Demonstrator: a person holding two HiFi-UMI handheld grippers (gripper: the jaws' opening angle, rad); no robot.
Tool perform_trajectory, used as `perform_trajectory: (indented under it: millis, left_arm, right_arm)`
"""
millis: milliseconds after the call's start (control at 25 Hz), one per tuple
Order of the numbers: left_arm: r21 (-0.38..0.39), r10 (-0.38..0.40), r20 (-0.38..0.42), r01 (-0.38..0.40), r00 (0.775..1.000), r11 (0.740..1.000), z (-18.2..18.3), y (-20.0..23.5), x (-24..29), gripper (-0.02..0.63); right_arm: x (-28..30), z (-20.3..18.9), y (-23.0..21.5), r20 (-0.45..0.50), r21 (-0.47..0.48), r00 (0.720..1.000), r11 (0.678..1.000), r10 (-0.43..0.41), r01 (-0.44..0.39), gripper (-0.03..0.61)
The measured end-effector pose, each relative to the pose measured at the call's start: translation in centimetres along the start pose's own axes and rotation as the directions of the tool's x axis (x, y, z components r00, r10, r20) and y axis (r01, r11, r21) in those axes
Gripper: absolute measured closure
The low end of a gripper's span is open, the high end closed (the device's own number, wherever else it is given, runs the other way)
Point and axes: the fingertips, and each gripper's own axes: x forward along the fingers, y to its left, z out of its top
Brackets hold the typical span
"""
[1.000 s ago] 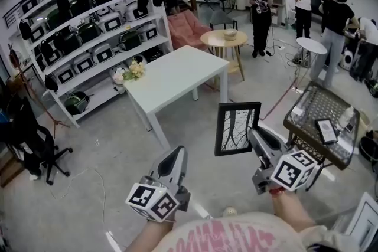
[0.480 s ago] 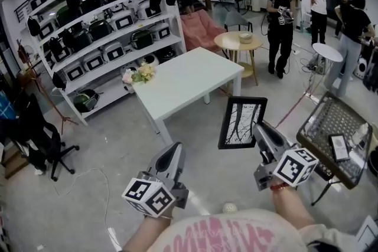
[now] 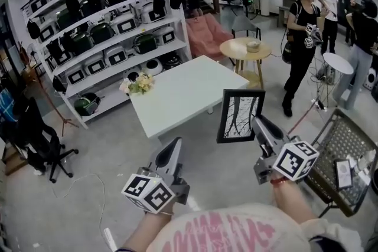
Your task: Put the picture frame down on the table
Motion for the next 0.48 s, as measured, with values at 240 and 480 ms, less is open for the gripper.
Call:
perform_trajectory:
  millis: [240,480]
  left_arm:
    - [-0.005,0.015,0.016,-0.015,1.0,1.0,-3.0,1.4,3.0,0.609]
    - [-0.05,0.074,-0.005,-0.074,0.997,0.996,-4.6,3.4,4.3,0.611]
  right_arm:
    - [2.3,-0.5,-4.0,-0.002,-0.036,1.0,0.999,0.024,-0.024,0.491]
    - [3.5,-2.1,-6.3,-0.06,-0.03,0.998,0.999,0.009,-0.011,0.491]
